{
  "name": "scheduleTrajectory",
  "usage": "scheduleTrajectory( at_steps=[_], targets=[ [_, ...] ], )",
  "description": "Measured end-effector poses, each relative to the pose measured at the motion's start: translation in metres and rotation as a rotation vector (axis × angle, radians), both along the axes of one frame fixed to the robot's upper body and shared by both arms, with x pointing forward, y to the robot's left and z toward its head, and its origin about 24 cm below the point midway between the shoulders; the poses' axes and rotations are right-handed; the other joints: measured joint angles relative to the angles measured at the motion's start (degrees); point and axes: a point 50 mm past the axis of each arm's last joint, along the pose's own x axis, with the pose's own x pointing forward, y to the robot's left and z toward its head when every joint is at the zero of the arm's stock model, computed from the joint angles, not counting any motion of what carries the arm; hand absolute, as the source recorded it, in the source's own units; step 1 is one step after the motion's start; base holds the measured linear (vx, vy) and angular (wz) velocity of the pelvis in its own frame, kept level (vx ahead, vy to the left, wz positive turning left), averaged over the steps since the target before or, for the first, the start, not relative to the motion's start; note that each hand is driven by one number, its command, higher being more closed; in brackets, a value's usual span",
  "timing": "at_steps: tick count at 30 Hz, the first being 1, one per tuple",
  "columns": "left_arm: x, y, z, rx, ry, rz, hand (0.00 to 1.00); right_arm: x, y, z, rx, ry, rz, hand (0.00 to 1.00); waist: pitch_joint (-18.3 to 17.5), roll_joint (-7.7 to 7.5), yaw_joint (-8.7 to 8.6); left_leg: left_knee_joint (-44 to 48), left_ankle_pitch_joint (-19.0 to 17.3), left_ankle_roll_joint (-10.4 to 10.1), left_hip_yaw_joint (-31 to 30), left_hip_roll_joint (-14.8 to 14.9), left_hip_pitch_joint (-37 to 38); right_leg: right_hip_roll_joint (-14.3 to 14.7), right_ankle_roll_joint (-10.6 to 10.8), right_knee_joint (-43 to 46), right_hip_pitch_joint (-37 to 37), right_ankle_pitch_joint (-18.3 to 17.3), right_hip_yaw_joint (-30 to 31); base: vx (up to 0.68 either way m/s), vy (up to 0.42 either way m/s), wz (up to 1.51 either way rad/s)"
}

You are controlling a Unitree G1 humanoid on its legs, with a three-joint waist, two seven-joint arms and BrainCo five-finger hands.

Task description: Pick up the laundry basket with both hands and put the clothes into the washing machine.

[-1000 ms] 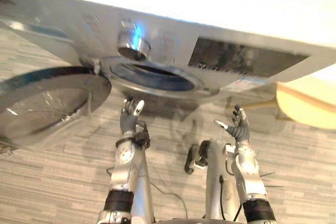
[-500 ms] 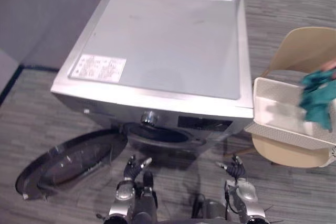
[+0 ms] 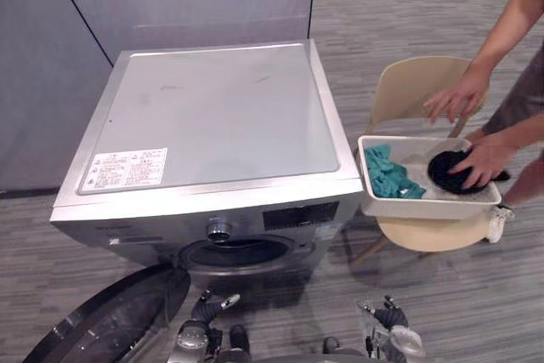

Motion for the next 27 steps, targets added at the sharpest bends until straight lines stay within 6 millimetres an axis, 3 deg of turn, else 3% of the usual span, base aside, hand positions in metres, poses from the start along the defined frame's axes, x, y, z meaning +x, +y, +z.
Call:
scheduleTrajectory(
  at_steps=[7,12,15,16,17,18,19,20,21,22,23,24,25,26,27],
  targets=[
    [-0.012,0.011,-0.003,0.035,0.043,-0.008,0.00,0.007,0.004,0.001,0.021,-0.010,0.013,0.00,-0.5,-1.04,-0.07,-0.1,-0.1,0.0,0.2,-2.1,0.5,-1.8,0.9,-2.6,0.1,2.3,2.5,-0.04,0.072,-0.16],
    [-0.020,0.016,-0.006,0.058,0.089,-0.024,0.00,0.017,0.004,0.003,0.025,-0.031,0.011,0.00,-0.1,-1.65,0.02,-0.1,-2.8,0.3,3.8,-2.5,3.4,-1.4,-0.1,-3.0,-0.7,3.2,8.9,-0.05,0.040,-0.70],
    [-0.015,0.013,-0.005,0.059,0.079,-0.050,0.00,0.026,0.003,0.008,0.025,-0.068,0.004,0.00,0.2,-1.63,-0.63,-0.1,-4.3,0.2,10.8,-2.3,3.6,0.1,-2.1,-2.8,-5.4,4.6,16.8,-0.03,0.034,-1.49],
    [-0.010,0.012,-0.004,0.059,0.070,-0.059,0.00,0.028,0.003,0.010,0.021,-0.082,-0.001,0.00,0.5,-1.63,-1.12,-0.1,-4.8,0.1,14.6,-2.0,3.3,0.8,-3.9,-2.7,-7.8,5.8,18.7,-0.01,0.008,-1.73],
    [-0.002,0.011,-0.002,0.059,0.051,-0.065,0.00,0.029,0.001,0.010,0.015,-0.082,-0.007,0.00,1.0,-1.39,-1.53,0.6,-5.5,-0.5,19.3,-0.8,3.0,1.7,-6.5,-3.1,-10.3,8.9,16.7,0.00,-0.018,-1.78],
    [0.002,0.010,-0.001,0.058,0.041,-0.067,0.00,0.028,0.001,0.010,0.013,-0.081,-0.012,0.00,1.4,-1.15,-1.56,1.7,-6.2,-0.8,20.9,0.0,2.7,2.3,-7.7,-3.4,-10.9,10.4,13.8,0.03,-0.097,-1.95],
    [0.008,0.009,0.001,0.059,0.025,-0.070,0.00,0.029,0.002,0.010,0.010,-0.080,-0.021,0.00,2.2,-0.61,-1.24,5.6,-7.9,-1.1,25.4,2.6,2.4,3.2,-11.4,-4.2,-11.6,12.3,4.1,0.07,-0.159,-2.09],
    [0.013,0.012,0.003,0.066,0.014,-0.072,0.00,0.027,-0.003,0.010,0.002,-0.078,-0.038,0.00,2.7,-0.38,-1.68,10.8,-10.5,-0.7,29.6,5.2,2.4,2.6,-13.5,-4.4,-11.9,12.1,-5.9,0.09,-0.179,-2.02],
    [0.016,0.011,0.004,0.067,0.007,-0.073,0.00,0.026,-0.005,0.010,-0.006,-0.076,-0.044,0.00,2.8,-0.15,-2.22,12.7,-11.6,-0.8,30.2,6.2,2.4,2.2,-13.7,-3.6,-12.1,11.9,-9.9,0.14,-0.184,-1.93],
    [0.025,0.012,0.008,0.072,-0.020,-0.079,0.00,0.026,-0.010,0.011,-0.025,-0.075,-0.051,0.00,3.4,0.83,-2.64,16.3,-13.6,-1.7,31.8,8.5,2.9,1.8,-14.2,0.3,-13.8,11.5,-20.3,0.16,-0.226,-1.88],
    [0.034,0.011,0.012,0.074,-0.043,-0.080,0.00,0.026,-0.012,0.012,-0.033,-0.074,-0.049,0.00,3.5,0.95,-2.55,18.9,-14.7,-2.8,34.2,10.2,4.2,2.0,-17.3,4.4,-14.9,9.1,-30.8,0.17,-0.240,-2.04],
    [0.035,0.010,0.012,0.071,-0.045,-0.081,0.00,0.028,-0.014,0.013,-0.038,-0.079,-0.044,0.00,3.7,1.27,-2.55,19.5,-15.1,-3.5,35.4,10.7,5.3,2.2,-18.3,5.7,-15.1,8.0,-34.0,0.18,-0.257,-2.17],
    [0.035,0.006,0.011,0.062,-0.045,-0.082,0.00,0.032,-0.018,0.016,-0.054,-0.090,-0.036,0.00,4.3,2.20,-2.43,20.5,-16.1,-5.0,38.2,11.3,8.0,2.7,-18.8,7.7,-15.2,6.1,-36.4,0.26,-0.233,-2.30],
    [0.038,0.004,0.012,0.055,-0.054,-0.086,0.00,0.036,-0.025,0.019,-0.074,-0.102,-0.031,0.00,4.9,3.64,-3.08,23.0,-18.6,-6.0,41.2,12.5,10.9,3.5,-13.8,11.8,-15.7,1.7,-34.8,0.22,-0.178,-2.24],
    [0.040,0.001,0.012,0.050,-0.059,-0.089,0.00,0.036,-0.026,0.019,-0.079,-0.100,-0.030,0.00,5.1,4.29,-3.28,24.9,-19.6,-6.0,41.5,13.6,11.7,4.2,-14.0,13.7,-16.4,0.4,-33.2,0.25,-0.095,-1.88]
  ],
)
